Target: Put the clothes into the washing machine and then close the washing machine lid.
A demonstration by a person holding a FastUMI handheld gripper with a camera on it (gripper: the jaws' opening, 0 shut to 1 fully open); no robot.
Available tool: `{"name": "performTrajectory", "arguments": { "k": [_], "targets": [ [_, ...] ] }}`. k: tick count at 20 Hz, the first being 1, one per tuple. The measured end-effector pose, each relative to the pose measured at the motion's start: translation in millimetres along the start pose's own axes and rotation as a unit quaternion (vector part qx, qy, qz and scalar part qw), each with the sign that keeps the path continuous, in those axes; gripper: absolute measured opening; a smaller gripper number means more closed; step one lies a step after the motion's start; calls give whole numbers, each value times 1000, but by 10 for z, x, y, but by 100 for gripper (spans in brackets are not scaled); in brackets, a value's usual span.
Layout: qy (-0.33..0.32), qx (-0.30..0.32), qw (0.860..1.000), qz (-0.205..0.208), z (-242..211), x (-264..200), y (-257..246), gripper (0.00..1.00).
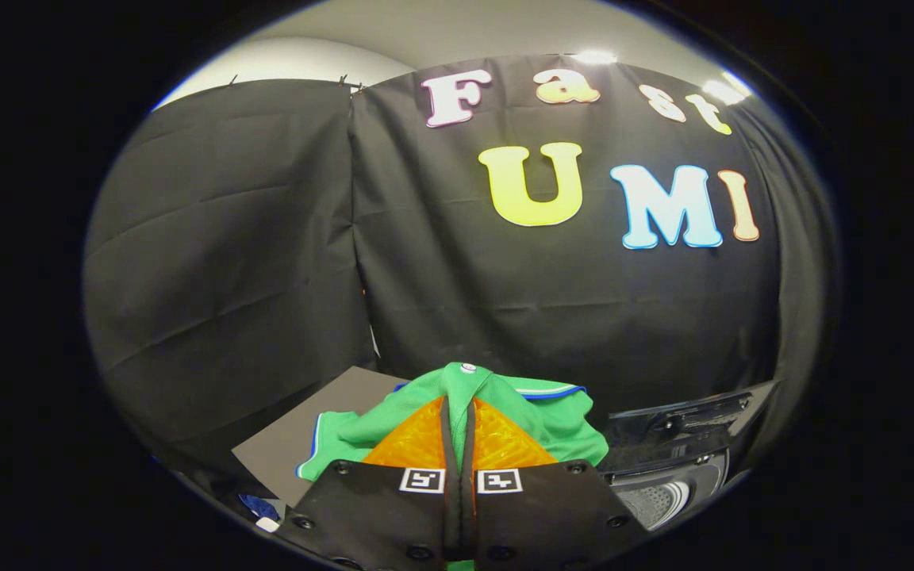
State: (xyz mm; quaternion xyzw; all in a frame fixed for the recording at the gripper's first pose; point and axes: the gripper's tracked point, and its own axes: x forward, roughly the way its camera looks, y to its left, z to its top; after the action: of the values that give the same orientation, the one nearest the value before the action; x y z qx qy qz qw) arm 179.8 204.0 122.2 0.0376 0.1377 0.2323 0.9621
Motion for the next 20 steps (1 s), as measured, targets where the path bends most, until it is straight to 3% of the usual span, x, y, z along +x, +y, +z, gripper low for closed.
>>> {"name": "performTrajectory", "arguments": {
  "k": [20],
  "targets": [
    [-2,36,999,-41,-35,-564,-1306,1]
  ]
}}
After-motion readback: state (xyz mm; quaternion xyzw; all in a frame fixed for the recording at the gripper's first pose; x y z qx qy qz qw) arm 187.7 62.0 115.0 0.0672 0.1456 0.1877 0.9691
